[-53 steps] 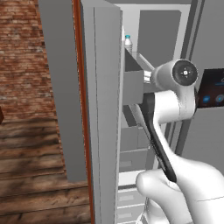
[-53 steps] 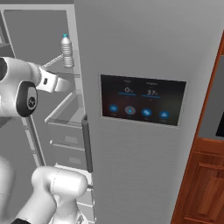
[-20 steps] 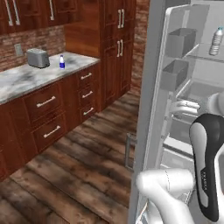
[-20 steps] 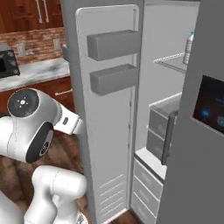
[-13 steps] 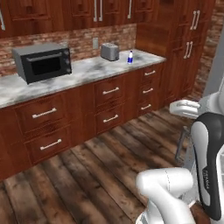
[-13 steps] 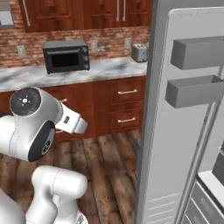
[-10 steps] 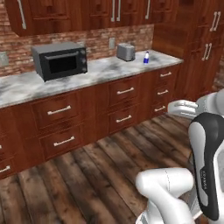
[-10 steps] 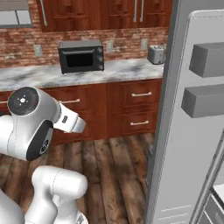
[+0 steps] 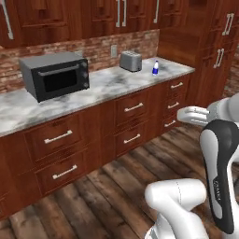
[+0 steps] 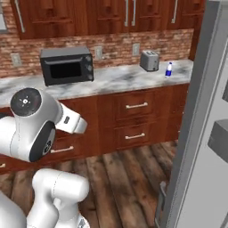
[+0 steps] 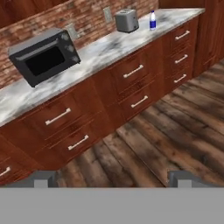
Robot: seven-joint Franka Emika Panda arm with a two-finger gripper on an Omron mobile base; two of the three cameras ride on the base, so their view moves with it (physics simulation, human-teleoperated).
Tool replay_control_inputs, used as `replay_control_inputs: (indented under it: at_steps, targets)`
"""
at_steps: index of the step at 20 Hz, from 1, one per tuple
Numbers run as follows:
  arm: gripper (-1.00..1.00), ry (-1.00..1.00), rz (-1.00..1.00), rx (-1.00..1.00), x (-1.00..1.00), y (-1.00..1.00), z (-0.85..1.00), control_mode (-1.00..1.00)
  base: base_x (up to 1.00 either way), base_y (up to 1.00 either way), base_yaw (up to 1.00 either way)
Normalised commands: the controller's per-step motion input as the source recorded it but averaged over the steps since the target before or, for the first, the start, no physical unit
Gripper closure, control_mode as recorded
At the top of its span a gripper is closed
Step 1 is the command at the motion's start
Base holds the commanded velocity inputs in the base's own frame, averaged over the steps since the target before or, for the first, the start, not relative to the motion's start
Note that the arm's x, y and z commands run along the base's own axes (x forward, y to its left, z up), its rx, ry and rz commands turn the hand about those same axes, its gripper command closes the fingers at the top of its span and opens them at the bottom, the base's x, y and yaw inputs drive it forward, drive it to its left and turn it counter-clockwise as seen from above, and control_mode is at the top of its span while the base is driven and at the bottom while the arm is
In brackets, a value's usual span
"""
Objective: Take the bottled waters from the counter and place them in the freezer to freeze. Close the freezer door after placing the bottles.
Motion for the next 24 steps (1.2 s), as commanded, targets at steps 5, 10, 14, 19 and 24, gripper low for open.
replay_control_inputs:
  at_steps: [5, 10, 14, 19, 24]
  targets:
    - [-1.00, 0.00, 0.00, 0.00, 0.00, 0.00, 0.00, 1.00, 1.00, 0.00, -0.38]
    - [-1.00, 0.00, 0.00, 0.00, 0.00, 0.00, 0.00, 1.00, 1.00, 0.00, -0.41]
    - [-1.00, 0.00, 0.00, 0.00, 0.00, 0.00, 0.00, 1.00, 1.00, -0.11, -0.37]
    - [-1.00, 0.00, 0.00, 0.00, 0.00, 0.00, 0.00, 1.00, 1.00, -0.34, -0.31]
    - [-1.00, 0.00, 0.00, 0.00, 0.00, 0.00, 0.00, 1.00, 1.00, -0.37, -0.29]
